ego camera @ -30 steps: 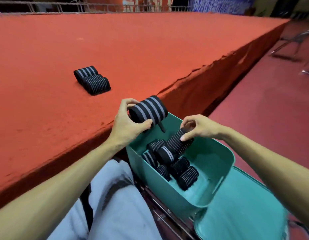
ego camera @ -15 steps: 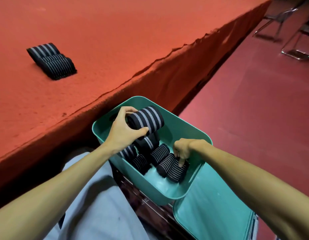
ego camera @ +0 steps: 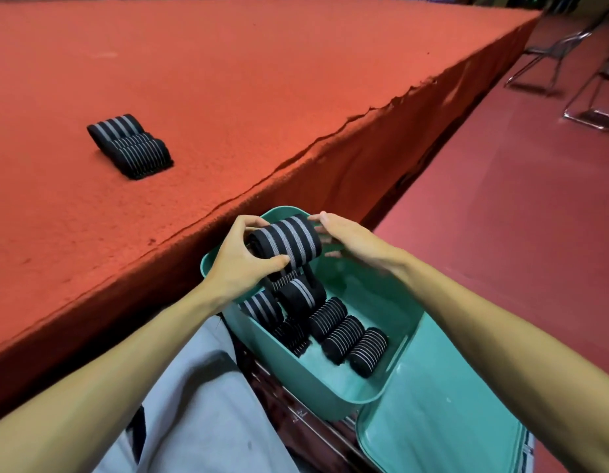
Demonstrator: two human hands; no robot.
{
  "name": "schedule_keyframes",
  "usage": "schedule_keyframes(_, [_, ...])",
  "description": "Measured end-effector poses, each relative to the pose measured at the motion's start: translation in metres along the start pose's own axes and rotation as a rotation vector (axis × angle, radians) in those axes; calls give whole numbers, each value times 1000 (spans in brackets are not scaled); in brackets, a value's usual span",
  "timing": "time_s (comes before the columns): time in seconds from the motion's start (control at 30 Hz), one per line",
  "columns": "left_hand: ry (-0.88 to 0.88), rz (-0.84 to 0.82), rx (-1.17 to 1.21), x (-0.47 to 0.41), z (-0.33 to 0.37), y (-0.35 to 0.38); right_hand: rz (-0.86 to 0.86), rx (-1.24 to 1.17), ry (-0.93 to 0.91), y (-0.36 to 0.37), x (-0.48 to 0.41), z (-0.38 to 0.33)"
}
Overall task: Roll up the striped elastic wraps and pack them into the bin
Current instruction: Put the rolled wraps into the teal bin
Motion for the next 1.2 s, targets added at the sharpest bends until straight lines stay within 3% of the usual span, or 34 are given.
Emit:
schedule_keyframes(0.13, [-32,-14,73,5,2,-6,-306,-156,25,14,3,-9])
schedule_keyframes(0.37, [-79,-134,188,8,4,-3,-354,-295,4,8,7,-5])
schedule_keyframes(0.43, [-132,-258,138,9,0,1,-343,-225,37,4,8,1])
schedule_keyframes(0.53, [-173,-587,-42,11,-5,8,-339,-17,108,-2,8,15])
schedule_keyframes(0.6, [-161,-666,-70,11,-6,9,-323,141,169,-1,6,28])
schedule_keyframes(0.9, [-107,-563,-69,11,-11,-8,-387,473,452,55,-9,80])
schedule_keyframes(0.97, [-83,-538,-74,12,-12,-11,-331,528,430,63,-13,87])
schedule_keyframes(1.1, [-57,-506,-72,12,-13,-14,-197,880,283,69,-15,85])
schedule_keyframes(1.2, [-56,-474,-54,13,-14,-14,-145,963,245,72,-16,80])
Point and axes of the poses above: each hand's wrist, its own x-axis away from the middle knuckle, its own y-axis out of the palm, z = x × y, the point moved 3 cm from there along -x, towards the middle knuckle, and after that the axes turned 14 degrees about y, right-handed, at the moved point
